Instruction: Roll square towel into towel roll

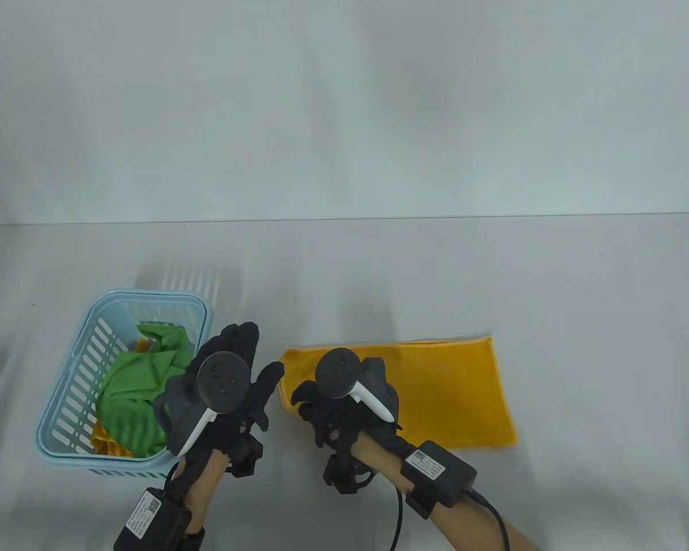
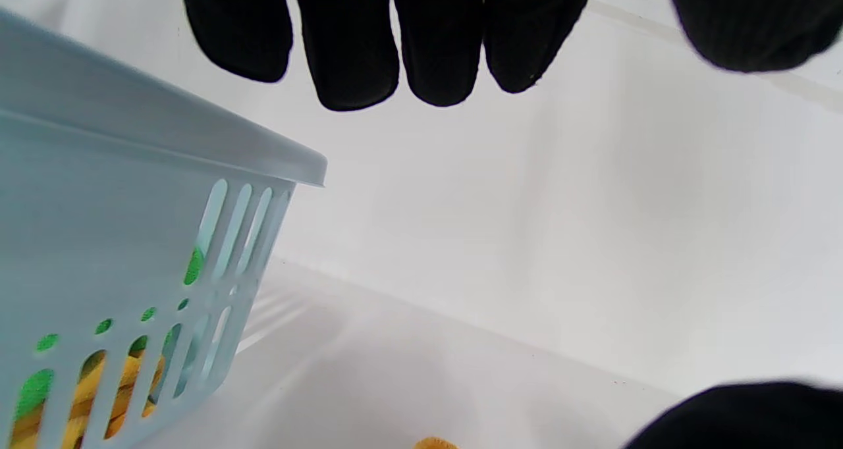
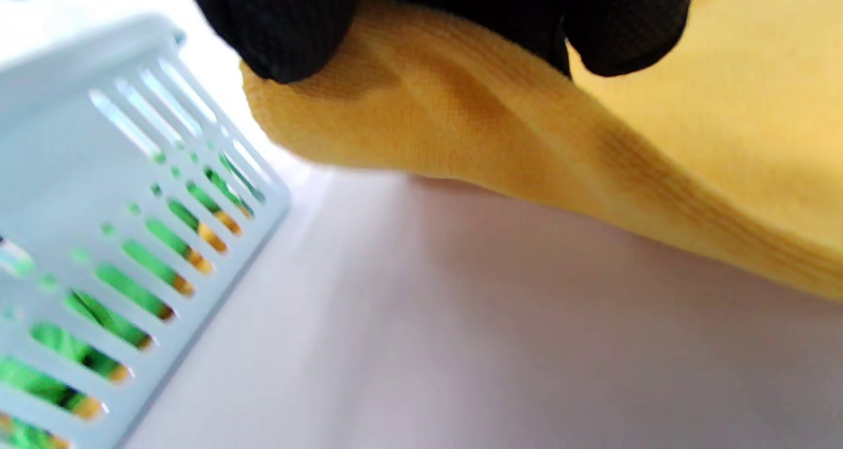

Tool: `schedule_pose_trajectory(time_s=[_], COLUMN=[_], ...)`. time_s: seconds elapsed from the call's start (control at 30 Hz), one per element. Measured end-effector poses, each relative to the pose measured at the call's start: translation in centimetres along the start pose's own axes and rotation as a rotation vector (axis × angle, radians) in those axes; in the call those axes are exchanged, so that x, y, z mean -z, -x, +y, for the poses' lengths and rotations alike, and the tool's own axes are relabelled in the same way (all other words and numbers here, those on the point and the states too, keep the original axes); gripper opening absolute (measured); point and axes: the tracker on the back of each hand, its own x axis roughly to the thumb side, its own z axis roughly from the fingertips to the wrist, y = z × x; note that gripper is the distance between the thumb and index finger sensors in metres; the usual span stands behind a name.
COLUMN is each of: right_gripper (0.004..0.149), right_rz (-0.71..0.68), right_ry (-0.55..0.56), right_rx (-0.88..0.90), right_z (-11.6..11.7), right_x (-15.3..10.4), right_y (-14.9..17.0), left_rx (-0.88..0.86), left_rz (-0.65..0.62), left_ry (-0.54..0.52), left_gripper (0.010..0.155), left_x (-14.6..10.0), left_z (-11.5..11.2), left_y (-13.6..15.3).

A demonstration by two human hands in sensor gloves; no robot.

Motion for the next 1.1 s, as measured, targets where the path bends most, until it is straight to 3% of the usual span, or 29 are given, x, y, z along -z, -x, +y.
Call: schedule_pose_trajectory(time_s=[0.13,0.57,0.83,1.1], right_gripper=[0.039,0.039,0.039,0.039], right_rz=[-0.034,-0.128,-0.145,-0.169], right_ry=[0.057,0.212,0.233,0.241], right_rx=[0.091,0.058,0.085,0.127], right_z=[-2.6,-9.3,-10.9,-11.8], right_x=[-1.2,-3.7,-4.6,-5.4], right_y=[0.5,0.9,1.4,1.2], left_rx=[0.004,-0.035,-0.036,0.077], left_rz=[-0.004,-0.090,-0.209,-0.260], left_ry=[0.008,0.143,0.358,0.478], left_gripper=[0.080,0.077,0.078,0.079], left_x=[0.0,0.2,0.3,0.5], left_z=[-0.2,-1.4,-4.3,-7.5], left_y=[-0.1,-0.9,-2.2,-2.6])
